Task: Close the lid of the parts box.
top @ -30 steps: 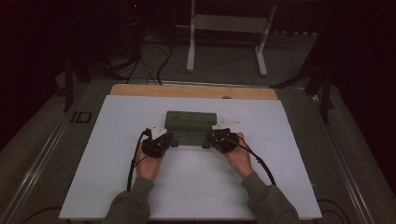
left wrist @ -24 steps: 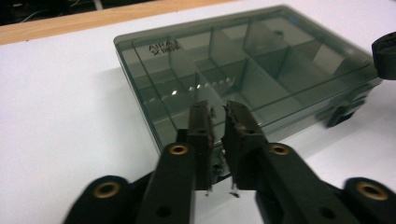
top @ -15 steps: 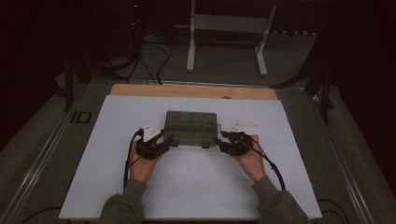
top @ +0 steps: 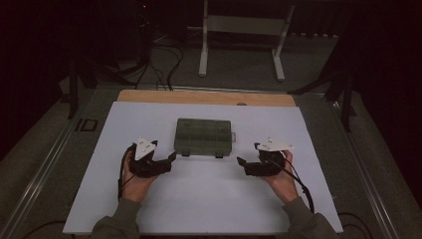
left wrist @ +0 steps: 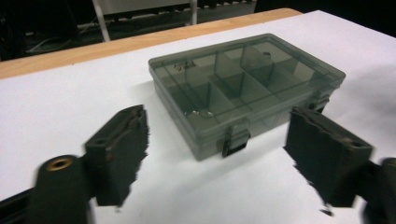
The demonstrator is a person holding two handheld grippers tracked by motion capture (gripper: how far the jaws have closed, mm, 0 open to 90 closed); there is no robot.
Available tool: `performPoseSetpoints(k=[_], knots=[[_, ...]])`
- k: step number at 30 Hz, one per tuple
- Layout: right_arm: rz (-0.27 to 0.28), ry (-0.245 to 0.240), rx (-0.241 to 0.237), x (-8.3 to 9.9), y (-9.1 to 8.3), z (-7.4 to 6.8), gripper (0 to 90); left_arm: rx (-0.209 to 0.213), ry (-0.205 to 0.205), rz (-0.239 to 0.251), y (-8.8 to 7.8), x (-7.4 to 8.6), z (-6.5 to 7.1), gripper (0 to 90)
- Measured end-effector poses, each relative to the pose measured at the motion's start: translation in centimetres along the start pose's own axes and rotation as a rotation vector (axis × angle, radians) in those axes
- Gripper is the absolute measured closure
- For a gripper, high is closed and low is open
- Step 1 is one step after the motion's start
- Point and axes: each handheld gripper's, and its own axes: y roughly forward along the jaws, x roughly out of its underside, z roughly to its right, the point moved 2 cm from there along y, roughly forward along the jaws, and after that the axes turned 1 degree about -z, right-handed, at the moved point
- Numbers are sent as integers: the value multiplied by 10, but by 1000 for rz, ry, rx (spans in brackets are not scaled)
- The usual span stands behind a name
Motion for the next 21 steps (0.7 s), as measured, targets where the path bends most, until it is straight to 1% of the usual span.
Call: performPoseSetpoints(k=[1, 2, 3, 4, 6, 8, 10, 12, 13, 15, 17, 19, 21], knots=[[0, 1, -1, 2, -2, 0, 149, 1, -10, 4, -2, 2, -2, 151], [2, 4, -4, 4, -4, 1, 143, 3, -12, 6, -5, 3, -4, 146], [2, 8, 0, 6, -5, 1, 142, -1, -20, 7, -7, 4, -6, 115], [6, 14, -3, 7, -7, 2, 142, 5, -24, 5, -9, 5, -8, 90], [19, 21, -7, 11, -10, 3, 140, 11, -31, 13, -14, 7, -10, 68], [39, 35, -19, 16, -14, 4, 135, 20, -27, 18, -19, 9, -11, 48], [47, 39, -18, 20, -16, 4, 126, 18, -17, 22, -23, 11, -11, 40], [62, 42, -14, 24, -20, 5, 120, -2, -9, 19, -26, 13, -11, 34], [77, 49, -10, 25, -22, 5, 119, -9, -10, 17, -28, 15, -10, 30], [100, 56, -1, 29, -27, 7, 115, -4, -12, 23, -31, 19, -9, 28], [115, 72, 6, 32, -32, 9, 113, -10, -2, 20, -33, 22, -9, 20], [125, 87, 16, 36, -37, 12, 112, -16, -9, 25, -35, 24, -11, 20], [130, 92, 25, 38, -38, 14, 112, -18, -13, 33, -37, 24, -12, 19]])
